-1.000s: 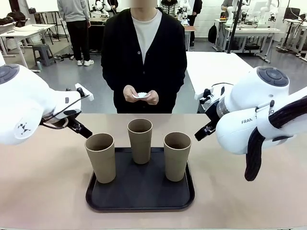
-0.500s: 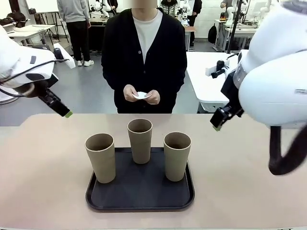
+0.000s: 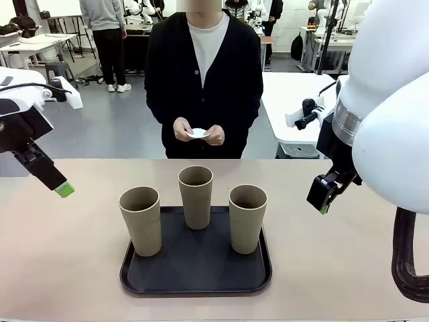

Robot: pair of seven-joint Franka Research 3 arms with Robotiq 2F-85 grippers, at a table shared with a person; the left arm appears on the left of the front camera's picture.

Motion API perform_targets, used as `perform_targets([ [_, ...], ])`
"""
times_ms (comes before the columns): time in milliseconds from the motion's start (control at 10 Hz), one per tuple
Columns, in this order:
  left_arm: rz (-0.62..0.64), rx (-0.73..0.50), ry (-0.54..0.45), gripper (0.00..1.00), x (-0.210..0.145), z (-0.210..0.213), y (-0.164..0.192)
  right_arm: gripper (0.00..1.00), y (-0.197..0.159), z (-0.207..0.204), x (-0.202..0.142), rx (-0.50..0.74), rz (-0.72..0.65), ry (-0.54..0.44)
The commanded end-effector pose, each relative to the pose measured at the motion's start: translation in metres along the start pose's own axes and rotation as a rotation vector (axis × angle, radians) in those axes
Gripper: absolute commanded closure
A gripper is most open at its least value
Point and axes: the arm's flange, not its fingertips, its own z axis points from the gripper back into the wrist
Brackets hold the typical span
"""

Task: Place coasters on the table and set cups on them.
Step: Pick up one Reusable plastic cup and place it on a coaster set by the human.

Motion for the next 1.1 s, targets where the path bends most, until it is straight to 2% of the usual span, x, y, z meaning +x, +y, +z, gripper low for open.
perform_targets([
  [0,-0.028,0.041,-0.037,0.0,0.01,-0.002,0.002,0.0,-0.003,-0.002,0.002,0.006,-0.005,-0.005],
  [200,-0.007,0.009,-0.011,0.0,0.003,0.001,-0.001,0.0,-0.001,0.0,0.0,0.003,-0.001,-0.001],
  [400,0.344,-0.352,-0.256,0.0,-0.022,0.001,0.035,0.0,-0.046,-0.01,-0.024,0.654,-0.296,-0.183],
  [600,0.502,-0.61,-0.427,0.0,-0.059,0.015,0.07,0.0,-0.088,-0.028,-0.059,1.01,-0.462,-0.294],
  [700,0.574,-0.708,-0.469,0.0,-0.078,0.012,0.089,0.0,-0.106,-0.038,-0.074,1.11,-0.521,-0.322],
  [800,0.646,-0.756,-0.506,0.0,-0.098,0.007,0.112,0.0,-0.128,-0.047,-0.086,1.155,-0.578,-0.311],
  [1000,0.751,-0.778,-0.476,0.0,-0.132,0.011,0.154,0.0,-0.172,-0.048,-0.116,1.228,-0.64,-0.293],
])
